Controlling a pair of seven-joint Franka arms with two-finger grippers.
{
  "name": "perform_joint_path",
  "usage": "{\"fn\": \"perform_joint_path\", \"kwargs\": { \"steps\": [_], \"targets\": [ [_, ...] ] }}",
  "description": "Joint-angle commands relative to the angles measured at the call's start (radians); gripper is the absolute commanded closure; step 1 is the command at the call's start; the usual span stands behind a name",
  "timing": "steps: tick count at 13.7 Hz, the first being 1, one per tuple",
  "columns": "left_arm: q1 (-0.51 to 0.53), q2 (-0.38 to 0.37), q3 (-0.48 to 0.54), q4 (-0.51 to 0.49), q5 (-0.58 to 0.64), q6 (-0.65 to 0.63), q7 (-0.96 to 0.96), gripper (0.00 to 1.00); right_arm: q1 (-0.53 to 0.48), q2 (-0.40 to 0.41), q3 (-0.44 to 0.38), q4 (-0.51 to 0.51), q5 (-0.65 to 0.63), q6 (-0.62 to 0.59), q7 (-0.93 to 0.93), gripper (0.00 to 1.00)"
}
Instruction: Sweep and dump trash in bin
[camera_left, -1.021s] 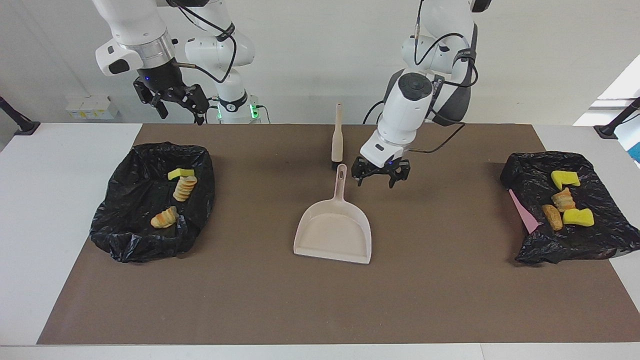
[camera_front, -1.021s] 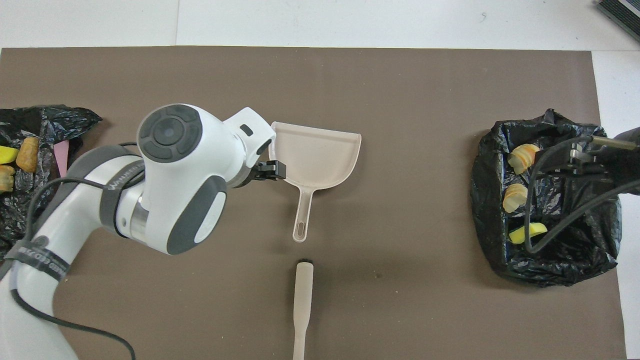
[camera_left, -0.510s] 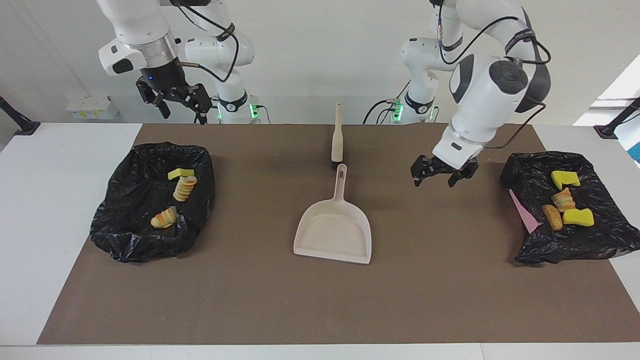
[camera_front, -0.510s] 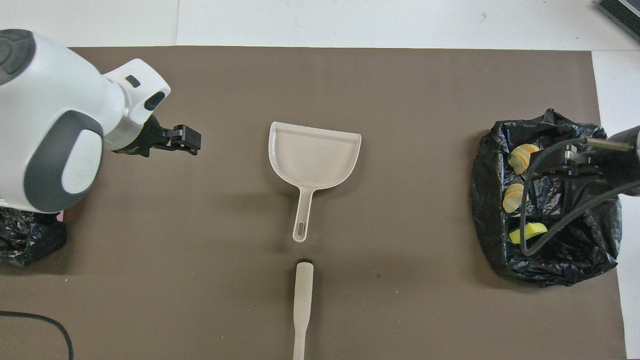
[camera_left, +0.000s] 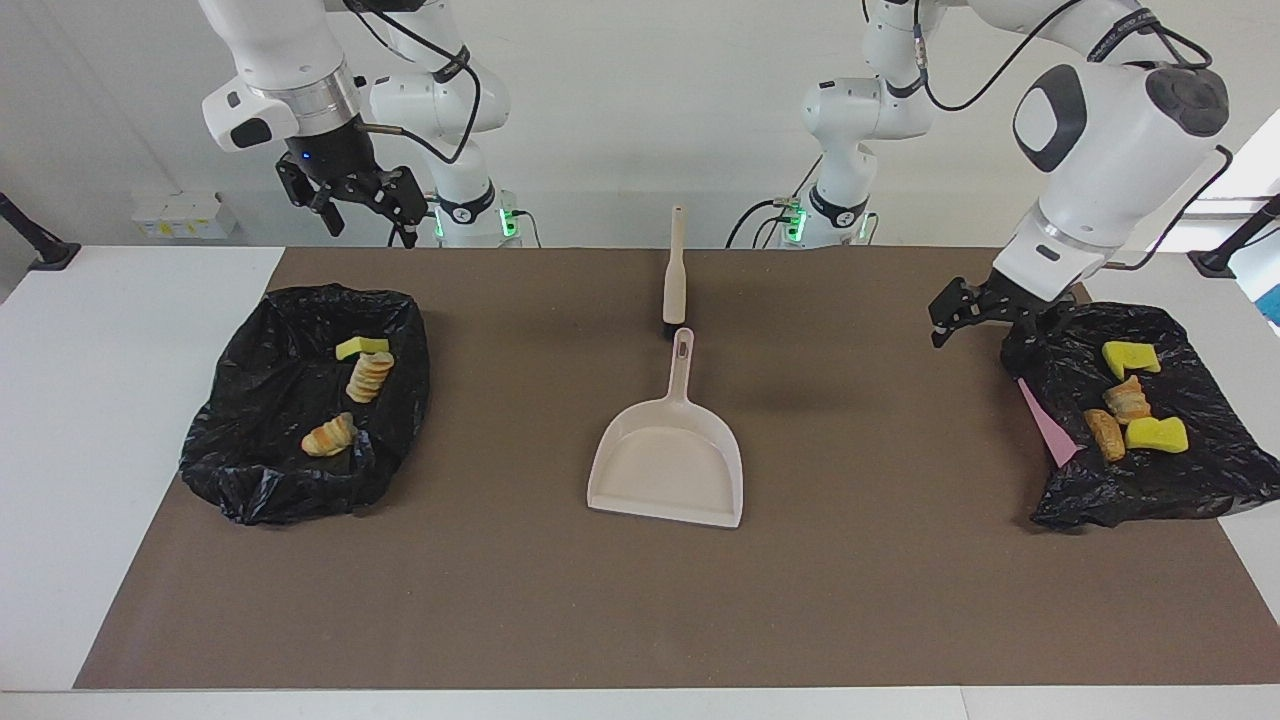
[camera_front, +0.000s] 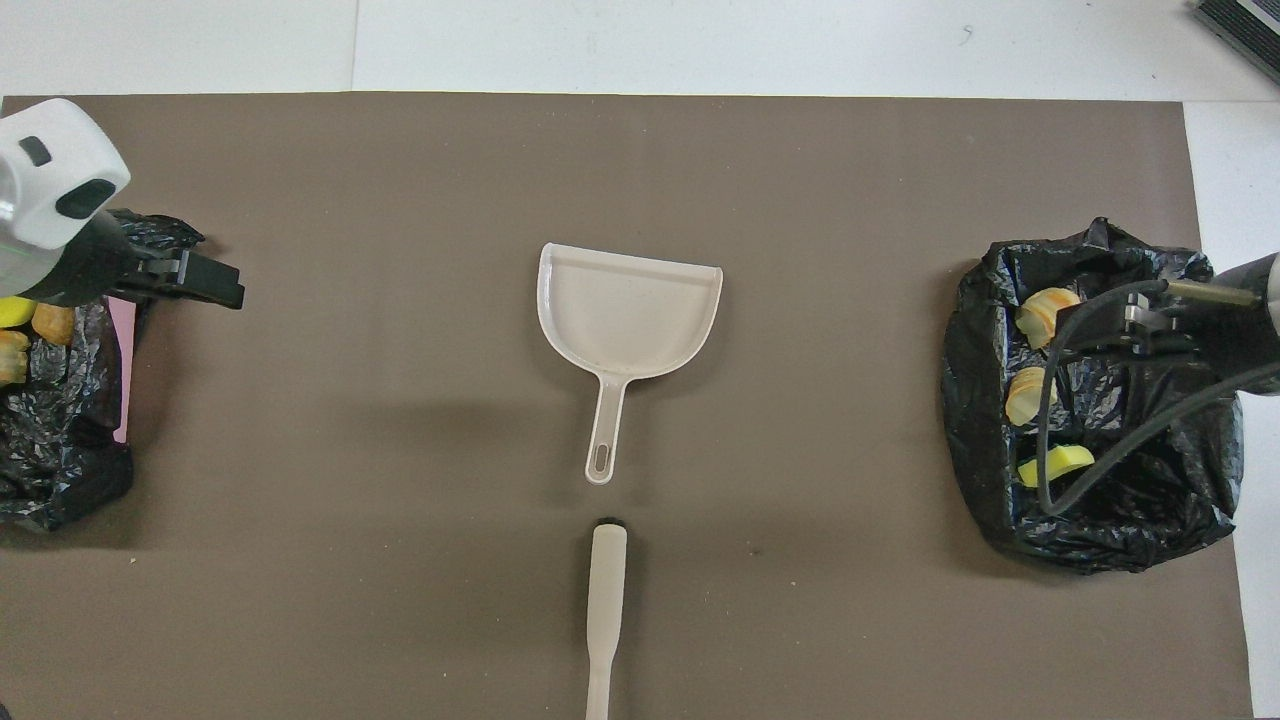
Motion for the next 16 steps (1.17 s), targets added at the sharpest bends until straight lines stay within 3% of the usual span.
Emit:
{"fn": "perform_joint_path", "kwargs": {
  "steps": [1, 7, 16],
  "targets": [
    [0.017, -0.069, 0.000, -0.039, 0.020, -0.029, 0.022, 0.00, -0.008, -0.022, 0.005, -0.022, -0.001, -0.011, -0.035, 0.00],
    [0.019, -0.057, 0.001, 0.103, 0.069, -0.233, 0.026, 0.00, -0.011, -0.022, 0.003, -0.023, -0.003, -0.011, -0.104, 0.00],
    [0.016, -0.071, 0.000, 0.094, 0.065, -0.227, 0.028, 0.00, -0.015, -0.022, 0.003, -0.023, -0.003, -0.011, -0.104, 0.00]
  ]
}}
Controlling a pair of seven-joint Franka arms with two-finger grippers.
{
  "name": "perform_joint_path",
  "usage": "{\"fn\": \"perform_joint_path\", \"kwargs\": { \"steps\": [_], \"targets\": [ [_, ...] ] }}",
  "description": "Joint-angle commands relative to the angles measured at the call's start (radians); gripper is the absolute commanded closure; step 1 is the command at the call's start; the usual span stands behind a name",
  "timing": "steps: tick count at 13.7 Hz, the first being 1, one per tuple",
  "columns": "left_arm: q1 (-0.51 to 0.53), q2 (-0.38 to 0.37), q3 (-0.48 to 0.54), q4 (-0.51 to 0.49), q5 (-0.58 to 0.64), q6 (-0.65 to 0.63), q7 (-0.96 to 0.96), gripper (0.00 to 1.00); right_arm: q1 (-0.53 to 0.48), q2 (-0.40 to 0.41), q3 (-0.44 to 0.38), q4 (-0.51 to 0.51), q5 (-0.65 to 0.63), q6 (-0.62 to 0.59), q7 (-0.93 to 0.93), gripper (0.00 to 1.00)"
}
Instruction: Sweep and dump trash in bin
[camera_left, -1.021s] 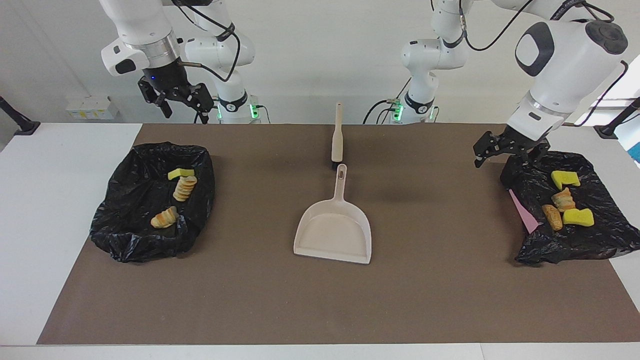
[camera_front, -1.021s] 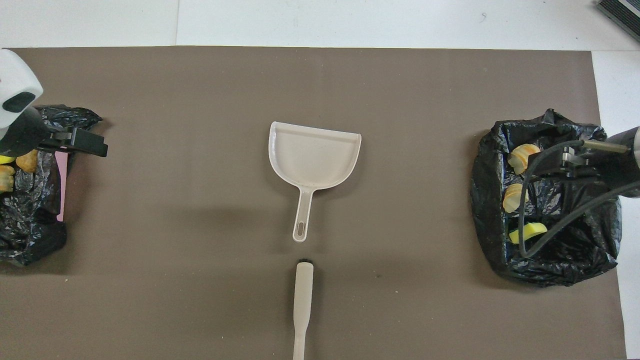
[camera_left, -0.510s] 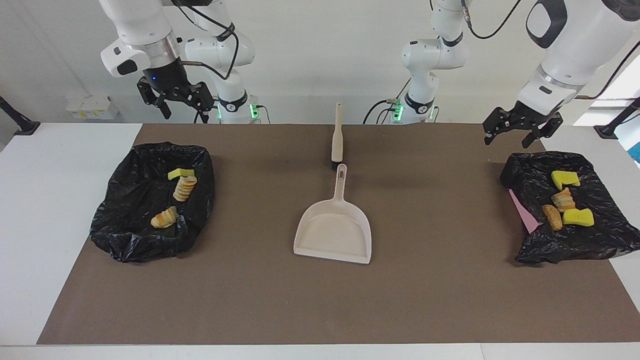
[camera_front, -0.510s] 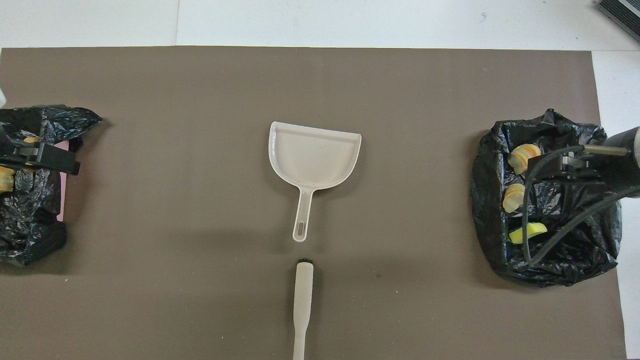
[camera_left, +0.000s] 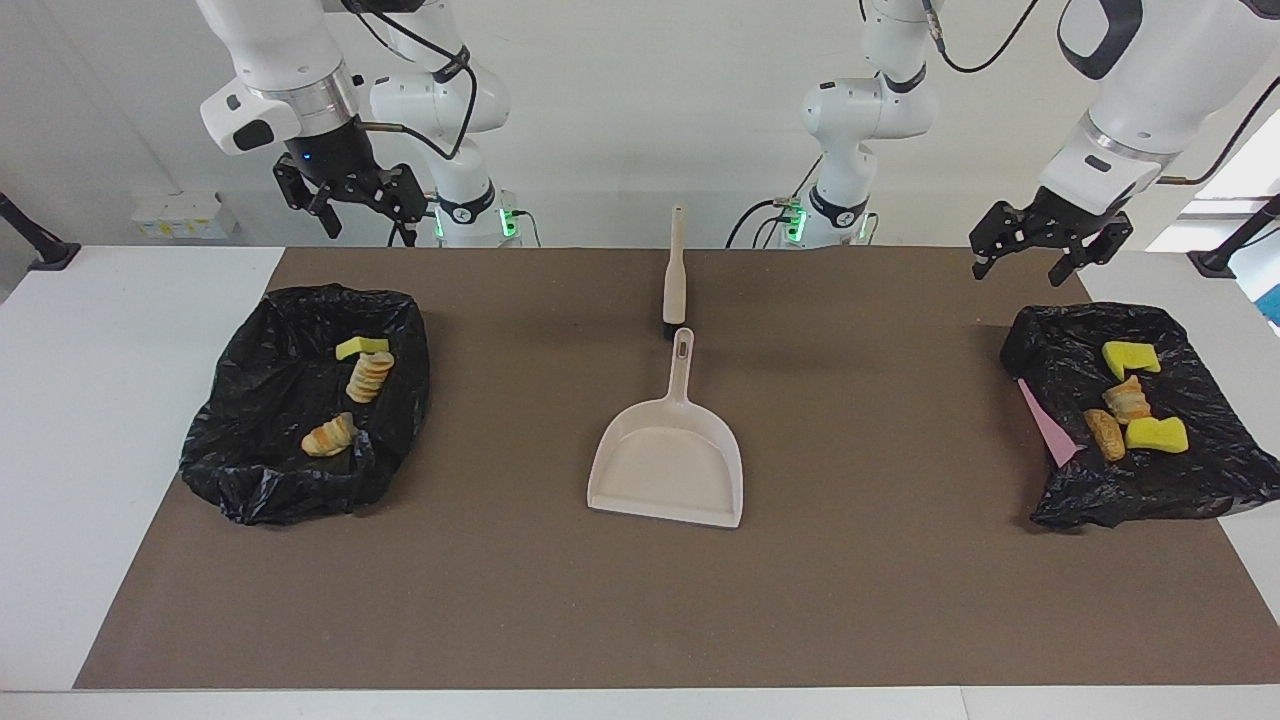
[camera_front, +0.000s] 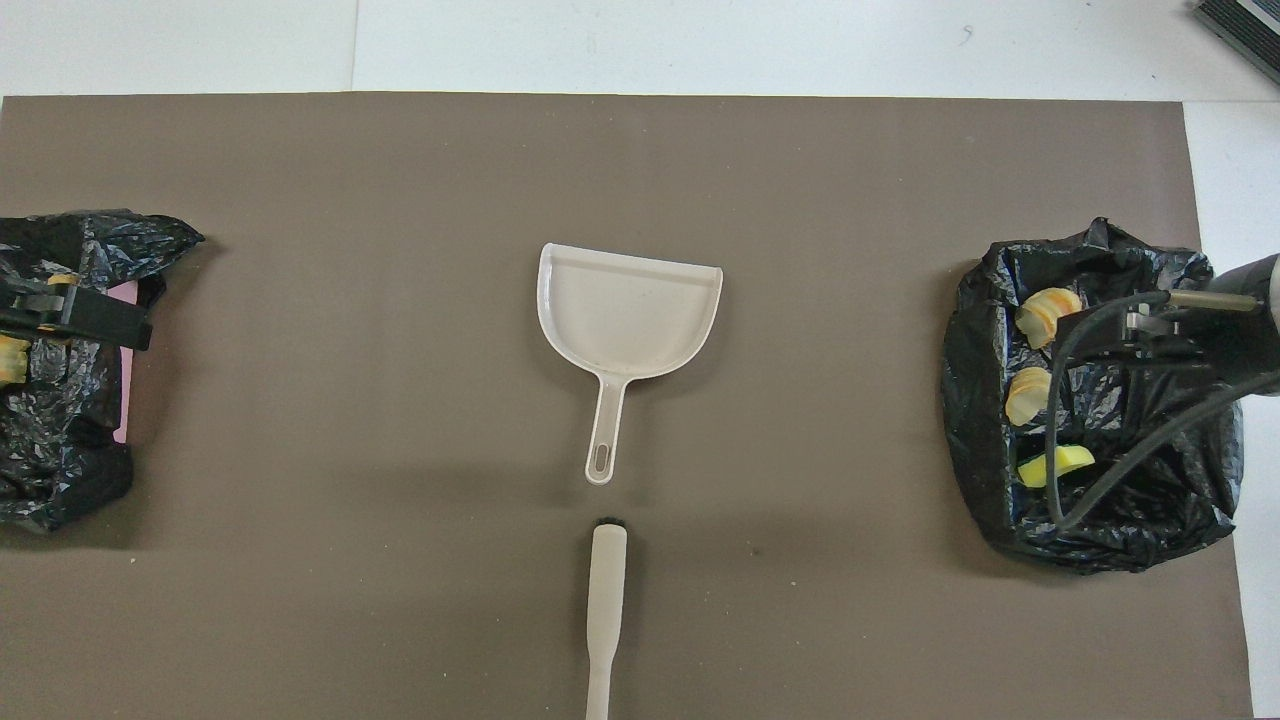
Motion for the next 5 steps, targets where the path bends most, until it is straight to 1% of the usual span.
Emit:
{"fn": "perform_joint_path", "kwargs": {
  "steps": [1, 5],
  "targets": [
    [0.001, -0.002, -0.002, 0.010, 0.009, -0.026, 0.011, 0.00, -0.014, -0.022, 0.005, -0.023, -0.002, -0.011, -0.034, 0.00],
    [0.003, -0.004, 0.000, 0.009, 0.009, -0.032, 0.009, 0.00, -0.015, -0.022, 0.005, -0.023, -0.002, -0.011, -0.034, 0.00]
  ]
}}
